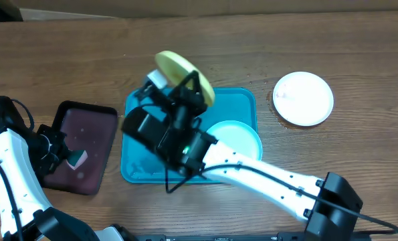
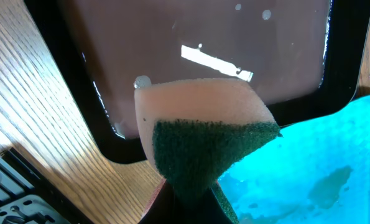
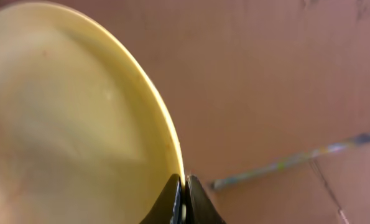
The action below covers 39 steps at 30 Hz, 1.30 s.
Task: Clean dirty plates on tray and stack at the side
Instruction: 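Lift the yellow plate with the right gripper and carry it right, then place the yellow plate onto the white plate and release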
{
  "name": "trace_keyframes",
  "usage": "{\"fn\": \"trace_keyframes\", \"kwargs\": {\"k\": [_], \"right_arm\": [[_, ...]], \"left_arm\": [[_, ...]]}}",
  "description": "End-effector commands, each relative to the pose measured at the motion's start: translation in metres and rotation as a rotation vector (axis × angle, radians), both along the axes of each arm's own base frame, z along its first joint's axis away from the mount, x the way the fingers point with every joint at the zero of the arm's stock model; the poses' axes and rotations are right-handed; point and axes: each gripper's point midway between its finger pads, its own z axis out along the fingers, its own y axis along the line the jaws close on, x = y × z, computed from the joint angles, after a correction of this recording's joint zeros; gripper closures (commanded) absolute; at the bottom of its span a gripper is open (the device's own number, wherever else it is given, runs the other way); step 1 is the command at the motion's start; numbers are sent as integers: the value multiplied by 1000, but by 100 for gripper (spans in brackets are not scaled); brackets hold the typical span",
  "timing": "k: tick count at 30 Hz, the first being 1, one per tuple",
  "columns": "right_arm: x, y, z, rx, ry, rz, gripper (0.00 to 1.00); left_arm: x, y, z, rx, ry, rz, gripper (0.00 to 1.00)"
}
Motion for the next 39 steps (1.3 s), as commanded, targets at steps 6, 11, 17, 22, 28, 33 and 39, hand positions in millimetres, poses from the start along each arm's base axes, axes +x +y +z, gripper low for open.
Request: {"fn": "trace_keyframes", "kwargs": {"k": [6,11,17,22,28,33,39], "right_arm": [[31,-46,-88,804,392,-160,96],[58,-106,-108,1102,507,-371,96],[77,-204,-123,1304,568,-597,96],[69,-312,-132,1350,474,-854,96],[43,-381,-149,1377,423,-1049,96],[34,-397,-168,1368,428,-1080,96],[26,-389,-193,1366,469,-1091,39]], "left_arm": [[0,-1,-3,-5,0,-33,96],[1,0,-3,-3,-3,-33,96],[3,1,-3,4,-12,-33,96],[4,1,-5,4,-14,-33,96],[7,3,-13,10,-26,-33,96],[7,2,-19,3,-31,-34,96],[7,2,-20,3,-31,-34,96]]}}
